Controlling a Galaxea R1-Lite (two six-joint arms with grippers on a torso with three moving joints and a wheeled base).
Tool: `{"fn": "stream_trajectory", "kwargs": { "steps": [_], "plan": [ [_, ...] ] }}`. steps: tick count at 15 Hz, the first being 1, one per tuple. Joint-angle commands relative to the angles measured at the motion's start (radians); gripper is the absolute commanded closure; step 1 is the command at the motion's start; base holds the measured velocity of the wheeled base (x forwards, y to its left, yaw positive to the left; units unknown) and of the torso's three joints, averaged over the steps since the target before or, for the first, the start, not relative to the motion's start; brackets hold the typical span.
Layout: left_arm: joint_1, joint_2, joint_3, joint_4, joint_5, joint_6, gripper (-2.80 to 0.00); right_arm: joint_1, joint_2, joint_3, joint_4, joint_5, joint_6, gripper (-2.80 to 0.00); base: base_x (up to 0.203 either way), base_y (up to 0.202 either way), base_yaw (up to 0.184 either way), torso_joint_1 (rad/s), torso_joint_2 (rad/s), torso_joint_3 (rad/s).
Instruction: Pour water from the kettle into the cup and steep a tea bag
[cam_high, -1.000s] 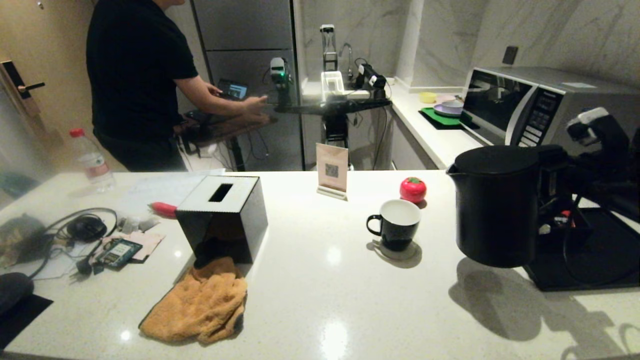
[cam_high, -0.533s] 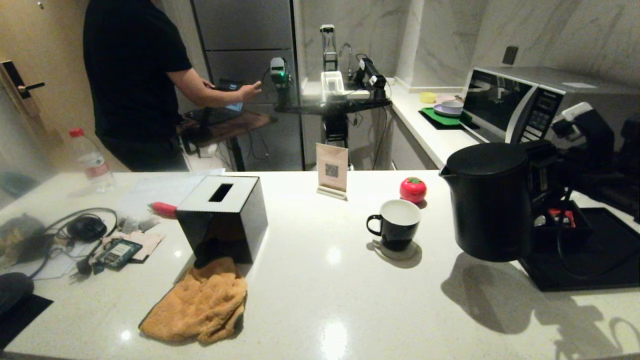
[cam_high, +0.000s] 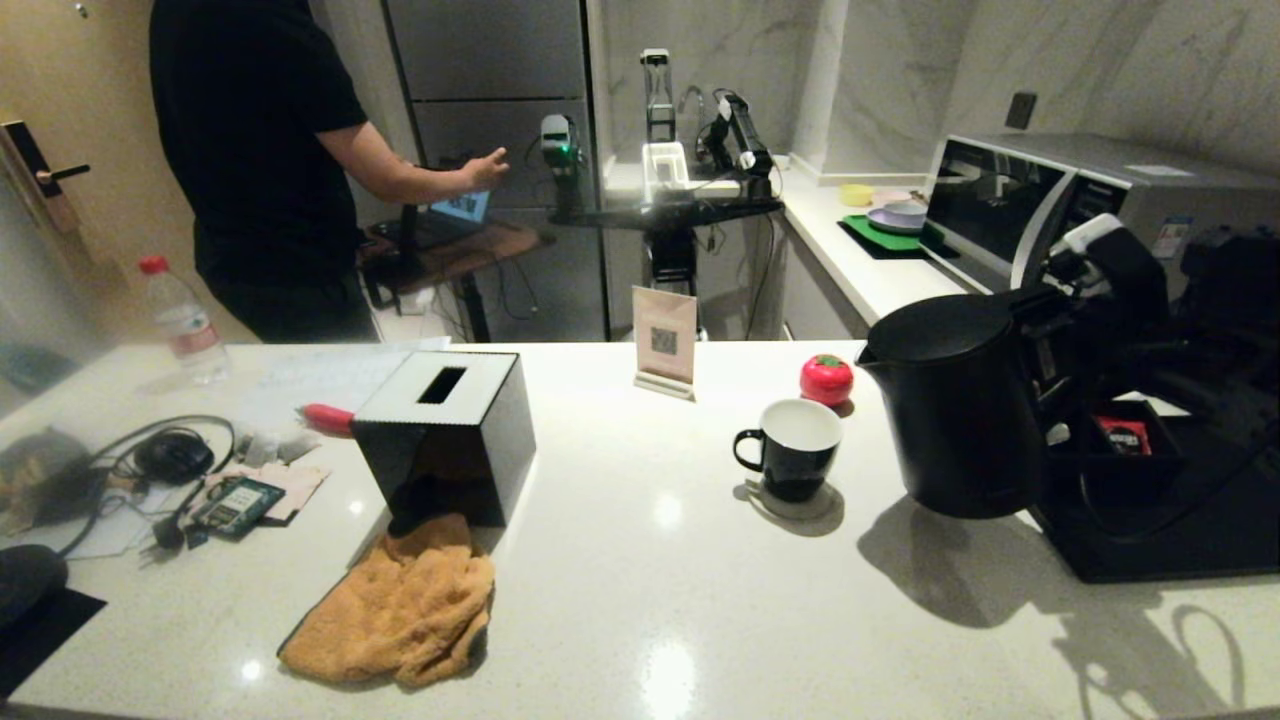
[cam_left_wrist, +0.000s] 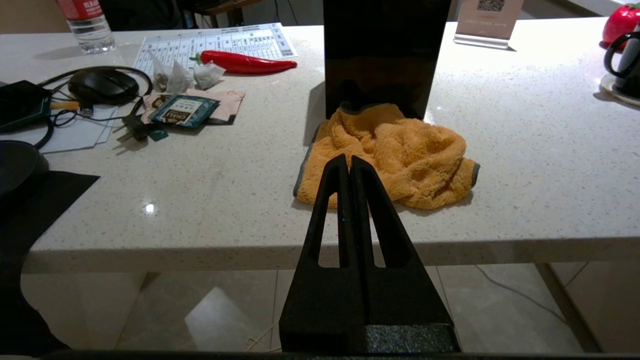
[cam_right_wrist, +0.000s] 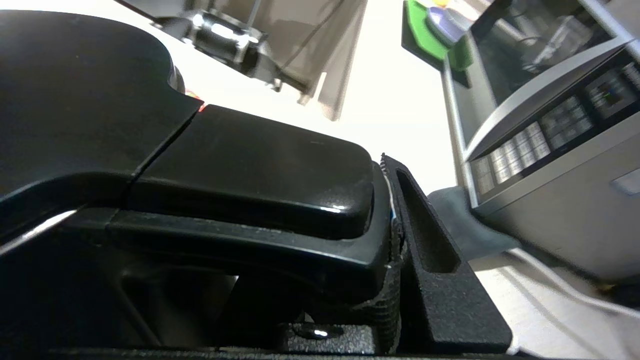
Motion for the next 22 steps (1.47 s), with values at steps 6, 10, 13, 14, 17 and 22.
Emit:
{"fn": "stream_trajectory", "kwargs": {
  "steps": [6, 10, 13, 14, 17, 22],
  "plan": [
    [0.000, 0.001, 0.000, 0.000, 0.000, 0.000, 0.00, 0.011, 0.110, -0.096, -0.008, -0.018, -0.103, 0.00, 0.000, 0.000, 0.000, 0.000, 0.00, 0.000],
    [0.000, 0.002, 0.000, 0.000, 0.000, 0.000, 0.00, 0.037, 0.144, -0.136, -0.005, -0.025, -0.151, 0.00, 0.000, 0.000, 0.000, 0.000, 0.00, 0.000],
    [0.000, 0.002, 0.000, 0.000, 0.000, 0.000, 0.00, 0.054, 0.158, -0.154, -0.003, -0.047, -0.168, 0.00, 0.000, 0.000, 0.000, 0.000, 0.00, 0.000],
    [0.000, 0.002, 0.000, 0.000, 0.000, 0.000, 0.00, 0.056, 0.161, -0.162, -0.002, -0.047, -0.180, 0.00, 0.000, 0.000, 0.000, 0.000, 0.00, 0.000],
    [0.000, 0.002, 0.000, 0.000, 0.000, 0.000, 0.00, 0.056, 0.166, -0.189, 0.011, -0.048, -0.198, 0.00, 0.000, 0.000, 0.000, 0.000, 0.00, 0.000],
    [0.000, 0.002, 0.000, 0.000, 0.000, 0.000, 0.00, 0.056, 0.165, -0.198, 0.011, -0.048, -0.259, 0.00, 0.000, 0.000, 0.000, 0.000, 0.00, 0.000]
  ]
}}
